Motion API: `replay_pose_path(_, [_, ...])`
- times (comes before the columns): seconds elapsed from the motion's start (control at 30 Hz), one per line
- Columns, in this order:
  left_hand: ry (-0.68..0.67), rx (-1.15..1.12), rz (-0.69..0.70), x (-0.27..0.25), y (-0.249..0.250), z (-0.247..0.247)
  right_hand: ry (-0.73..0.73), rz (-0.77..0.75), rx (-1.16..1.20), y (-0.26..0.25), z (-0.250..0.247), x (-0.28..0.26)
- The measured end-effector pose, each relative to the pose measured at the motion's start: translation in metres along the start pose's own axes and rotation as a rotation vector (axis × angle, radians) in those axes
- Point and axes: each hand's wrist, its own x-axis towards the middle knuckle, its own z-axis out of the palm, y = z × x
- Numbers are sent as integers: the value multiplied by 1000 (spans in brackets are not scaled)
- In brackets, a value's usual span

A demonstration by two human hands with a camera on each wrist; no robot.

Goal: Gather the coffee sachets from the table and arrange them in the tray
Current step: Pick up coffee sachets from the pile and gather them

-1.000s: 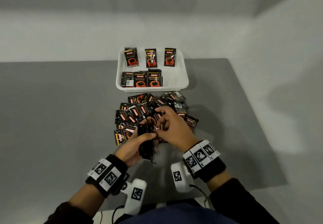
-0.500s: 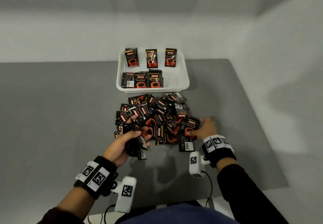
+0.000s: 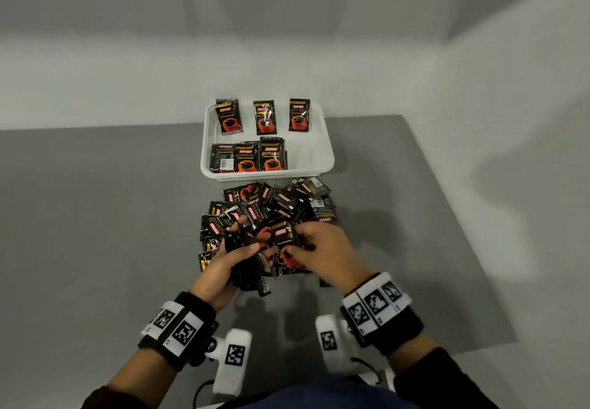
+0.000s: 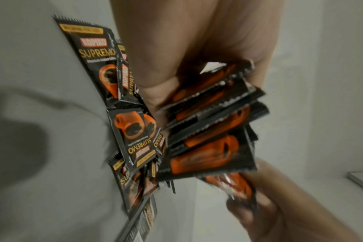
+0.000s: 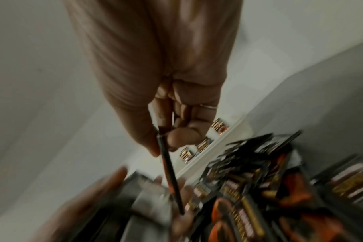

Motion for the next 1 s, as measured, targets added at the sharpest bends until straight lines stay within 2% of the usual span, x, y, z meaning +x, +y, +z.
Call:
replay_pose_path(0.1, [-3, 20, 61, 5, -1, 9, -116, -88, -129, -13, 24, 1])
replay_pose_path(0.2, [49, 40, 139, 6, 0, 11, -279, -48, -17, -18, 30, -1])
replay_pose_path(0.27, [86, 138, 212, 4, -1, 9, -332, -35, 55, -21, 30, -2])
replay_pose_path(0.37, [97, 266, 289, -2, -3, 9, -317, -74, 93, -28, 40, 0])
replay_pose_path(0.47, [168, 153, 337, -2, -3, 5, -308, -36, 54, -27, 56, 5])
replay_pose_path(0.57, [206, 281, 394, -8, -11, -6, -270, 31, -4, -12, 67, 5])
replay_pose_path(0.67, [116, 460, 349, -26, -29, -14, -257, 114, -17, 6, 77, 4])
replay_pose_path(0.8, [127, 569, 291, -29, -39, -19, -206, 185, 17, 27, 88, 4])
replay_pose_path(0.93, [72, 592, 238, -28, -42, -17, -135, 132, -226, 48, 89, 3])
replay_pose_path(1.0, [97, 580, 219, -27, -47, -17, -114, 96, -158, 52, 89, -1])
